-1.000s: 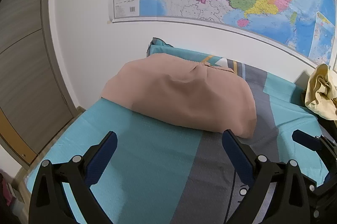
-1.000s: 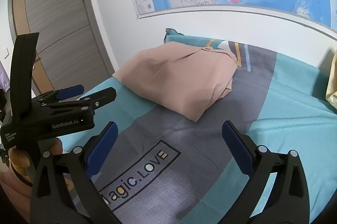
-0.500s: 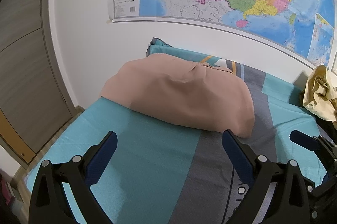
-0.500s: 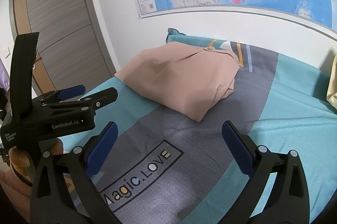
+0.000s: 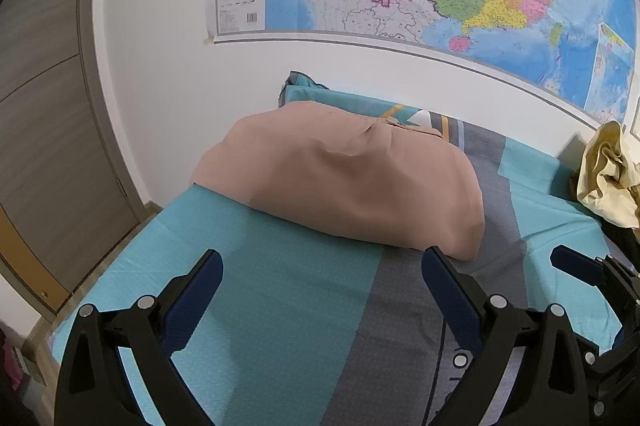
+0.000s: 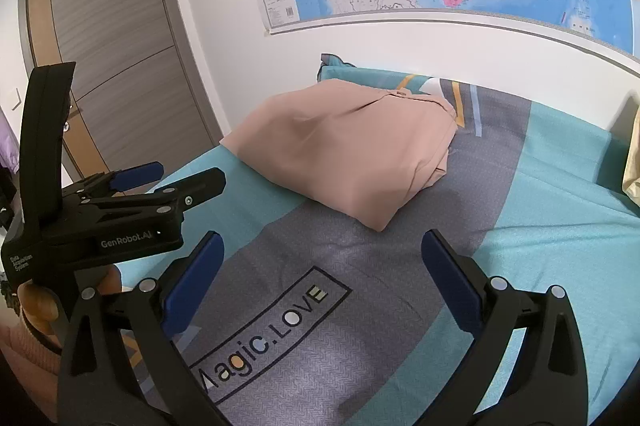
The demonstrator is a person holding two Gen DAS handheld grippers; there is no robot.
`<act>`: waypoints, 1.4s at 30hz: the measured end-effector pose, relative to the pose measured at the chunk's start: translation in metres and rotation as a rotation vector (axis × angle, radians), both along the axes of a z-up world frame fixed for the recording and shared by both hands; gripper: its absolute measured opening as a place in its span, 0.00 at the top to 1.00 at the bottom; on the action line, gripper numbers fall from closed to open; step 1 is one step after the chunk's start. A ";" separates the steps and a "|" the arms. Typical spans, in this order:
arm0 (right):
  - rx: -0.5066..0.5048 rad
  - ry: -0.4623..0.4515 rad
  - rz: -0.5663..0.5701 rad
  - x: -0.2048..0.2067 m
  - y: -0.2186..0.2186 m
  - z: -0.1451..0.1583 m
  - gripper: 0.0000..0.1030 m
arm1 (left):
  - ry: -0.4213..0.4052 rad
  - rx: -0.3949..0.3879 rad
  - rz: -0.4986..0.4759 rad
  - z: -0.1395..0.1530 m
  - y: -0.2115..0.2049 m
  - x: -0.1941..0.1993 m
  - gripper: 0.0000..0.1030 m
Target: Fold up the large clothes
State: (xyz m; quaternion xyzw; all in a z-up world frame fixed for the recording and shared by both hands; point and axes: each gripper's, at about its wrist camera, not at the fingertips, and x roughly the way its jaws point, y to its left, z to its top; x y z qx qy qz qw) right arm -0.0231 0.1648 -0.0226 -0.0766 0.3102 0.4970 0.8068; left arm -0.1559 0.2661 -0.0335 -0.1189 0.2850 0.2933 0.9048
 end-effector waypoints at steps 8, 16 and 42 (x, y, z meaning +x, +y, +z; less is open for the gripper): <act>0.000 0.006 -0.002 -0.001 0.001 -0.001 0.05 | 0.009 -0.003 -0.003 -0.003 0.000 0.001 0.07; 0.001 0.007 -0.005 -0.002 0.001 -0.002 0.05 | 0.009 -0.003 -0.003 -0.003 0.000 0.001 0.07; 0.002 0.015 -0.001 -0.001 -0.001 -0.003 0.05 | 0.018 -0.004 -0.010 -0.005 0.000 0.001 0.07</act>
